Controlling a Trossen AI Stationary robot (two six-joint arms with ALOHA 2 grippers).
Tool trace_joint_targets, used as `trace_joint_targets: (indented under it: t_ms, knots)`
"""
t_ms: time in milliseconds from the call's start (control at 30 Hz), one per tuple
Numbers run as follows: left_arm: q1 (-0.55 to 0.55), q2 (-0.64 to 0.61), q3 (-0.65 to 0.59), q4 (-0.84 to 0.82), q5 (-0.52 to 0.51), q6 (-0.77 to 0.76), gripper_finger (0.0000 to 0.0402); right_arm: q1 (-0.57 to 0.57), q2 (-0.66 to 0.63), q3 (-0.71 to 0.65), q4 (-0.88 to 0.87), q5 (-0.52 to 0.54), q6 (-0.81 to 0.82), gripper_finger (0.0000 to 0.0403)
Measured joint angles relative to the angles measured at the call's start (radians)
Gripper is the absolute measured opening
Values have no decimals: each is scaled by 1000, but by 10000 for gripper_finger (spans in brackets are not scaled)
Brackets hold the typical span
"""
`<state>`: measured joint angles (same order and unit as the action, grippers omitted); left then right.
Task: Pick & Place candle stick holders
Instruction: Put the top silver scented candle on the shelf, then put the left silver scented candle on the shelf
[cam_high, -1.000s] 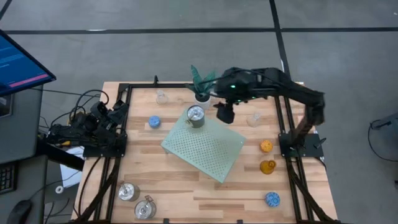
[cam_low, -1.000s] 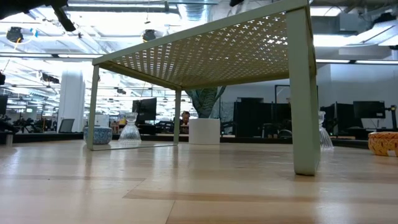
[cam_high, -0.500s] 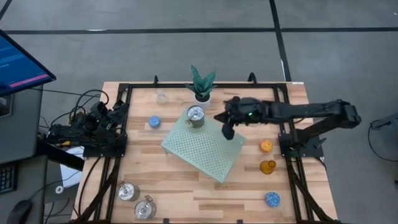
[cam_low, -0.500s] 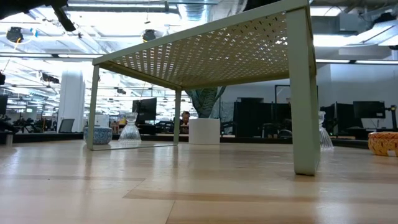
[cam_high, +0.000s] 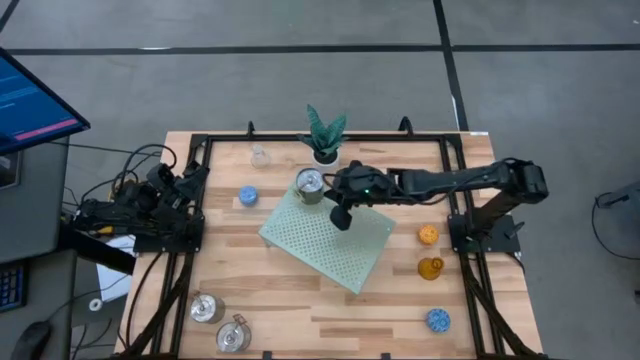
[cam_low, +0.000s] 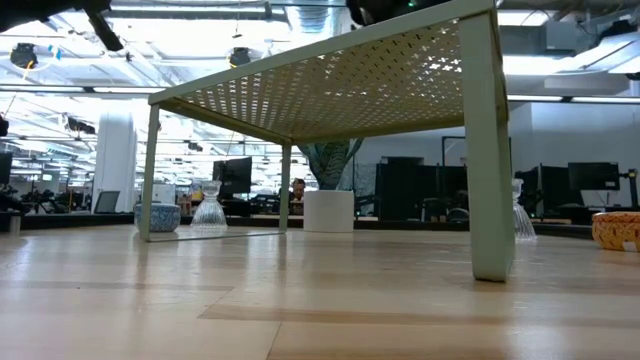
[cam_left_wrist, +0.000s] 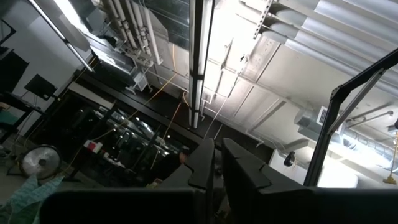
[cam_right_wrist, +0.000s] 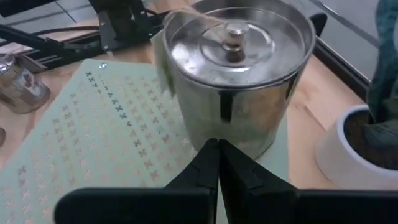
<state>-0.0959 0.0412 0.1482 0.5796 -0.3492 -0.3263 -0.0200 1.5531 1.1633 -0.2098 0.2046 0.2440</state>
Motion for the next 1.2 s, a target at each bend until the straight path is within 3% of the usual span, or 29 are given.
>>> trace_joint_targets:
  t_ms: [800, 1000, 1200]
  knots:
    - [0, 244, 0, 5, 2, 0, 30, -63, 20, 35, 16, -54, -42, 0]
    - [0, 316, 0, 5, 2, 0, 30, -68, -37, 34, 6, -52, -43, 0]
    - [0, 373, 0, 5, 2, 0, 30, -98, -185, 73, -55, -49, -97, 0]
